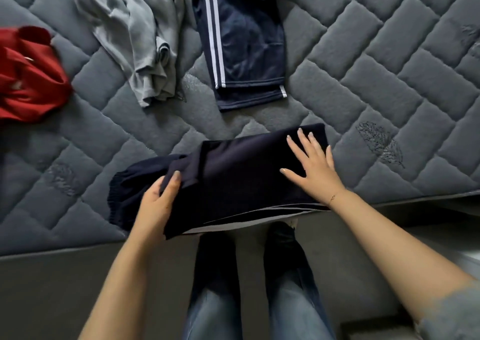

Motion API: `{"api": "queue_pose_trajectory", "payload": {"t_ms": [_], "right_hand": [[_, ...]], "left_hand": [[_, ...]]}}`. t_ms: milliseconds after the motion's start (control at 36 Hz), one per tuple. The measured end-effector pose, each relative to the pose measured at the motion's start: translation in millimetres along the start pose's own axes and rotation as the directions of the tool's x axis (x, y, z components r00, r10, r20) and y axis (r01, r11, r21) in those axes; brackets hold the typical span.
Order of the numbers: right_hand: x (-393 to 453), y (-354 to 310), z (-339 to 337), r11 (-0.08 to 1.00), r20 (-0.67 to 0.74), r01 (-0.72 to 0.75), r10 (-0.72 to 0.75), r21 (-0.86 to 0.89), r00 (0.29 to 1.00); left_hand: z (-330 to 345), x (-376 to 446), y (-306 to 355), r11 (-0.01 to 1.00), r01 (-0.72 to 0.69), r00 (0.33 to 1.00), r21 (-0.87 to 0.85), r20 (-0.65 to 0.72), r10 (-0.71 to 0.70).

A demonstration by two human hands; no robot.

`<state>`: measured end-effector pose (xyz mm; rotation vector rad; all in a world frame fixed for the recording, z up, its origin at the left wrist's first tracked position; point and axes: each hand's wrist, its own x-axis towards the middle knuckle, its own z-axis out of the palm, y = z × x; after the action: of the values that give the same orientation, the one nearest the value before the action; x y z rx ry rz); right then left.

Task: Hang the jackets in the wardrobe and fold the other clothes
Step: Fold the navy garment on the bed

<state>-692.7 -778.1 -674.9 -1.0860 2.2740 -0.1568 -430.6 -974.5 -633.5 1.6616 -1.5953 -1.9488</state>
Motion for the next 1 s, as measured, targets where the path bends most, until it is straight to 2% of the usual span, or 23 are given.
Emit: {"api": "queue_pose_trajectory", "payload": {"t_ms": [83, 111, 222, 306, 361, 500, 583, 667, 750, 778, 833, 889, 944, 1000], "right_hand": [[15, -24, 19, 0.997, 0.096, 0.055, -0.050, -0.046, 0.994], [17, -32, 27, 0.995, 0.133, 0.067, -0.057, -0.076, 0.989], [20, -56, 52, 0.988, 0.195, 0.025, 0.005, -0.154, 0.981], [19, -61, 53, 0.982, 0.203, 0.009, 0.030, -0.190, 0.979], [19, -64, 51, 0.980, 0.218, 0.016, 0.028, -0.201, 0.976], [17, -59, 44, 0.981, 0.274, 0.041, 0.013, -0.188, 0.962], [16, -56, 41, 0.984, 0.288, 0.119, -0.077, -0.133, 0.955], [10, -55, 40, 0.968, 0.288, 0.243, -0.214, -0.069, 0.933], [1, -58, 42, 0.967, 0.167, 0.232, -0.247, 0.100, 0.955], [-3, -59, 43, 0.962, 0.072, 0.186, -0.204, 0.199, 0.976], [-9, -58, 43, 0.940, -0.141, 0.087, -0.042, 0.331, 0.989], [-14, -50, 41, 0.921, -0.303, -0.011, 0.139, 0.388, 0.943], [-16, -40, 39, 0.850, -0.330, -0.117, 0.321, 0.513, 0.888], [-15, -31, 36, 0.677, -0.175, -0.258, 0.501, 0.690, 0.848]], "left_hand": [[-59, 5, -5, 0.977, -0.057, 0.979, 0.203, -0.182, 0.095], [-73, 9, -10, 0.966, -0.056, 0.973, 0.253, -0.202, 0.109], [-97, 23, -29, 0.945, 0.107, 0.991, 0.309, -0.115, -0.075], [-92, 23, -35, 0.928, 0.051, 0.998, 0.368, -0.044, -0.038], [-85, 24, -36, 0.935, -0.008, 0.998, 0.355, -0.058, 0.030], [-75, 26, -29, 0.974, -0.107, 0.978, 0.198, -0.154, 0.139], [-92, 24, -30, 0.965, -0.124, 0.969, 0.229, -0.183, 0.168], [-113, 24, -40, 0.929, -0.009, 0.964, 0.371, -0.243, 0.106], [-118, 23, -45, 0.785, 0.270, 0.915, 0.557, -0.403, -0.029], [-114, 22, -43, 0.729, 0.342, 0.875, 0.593, -0.484, -0.017], [-99, 18, -36, 0.634, 0.372, 0.796, 0.678, -0.584, 0.158], [-75, 16, -30, 0.553, 0.297, 0.768, 0.779, -0.539, 0.347], [-40, 15, -27, 0.500, 0.139, 0.811, 0.855, -0.387, 0.438], [5, 12, -29, 0.446, -0.045, 0.872, 0.894, -0.183, 0.454]]}}
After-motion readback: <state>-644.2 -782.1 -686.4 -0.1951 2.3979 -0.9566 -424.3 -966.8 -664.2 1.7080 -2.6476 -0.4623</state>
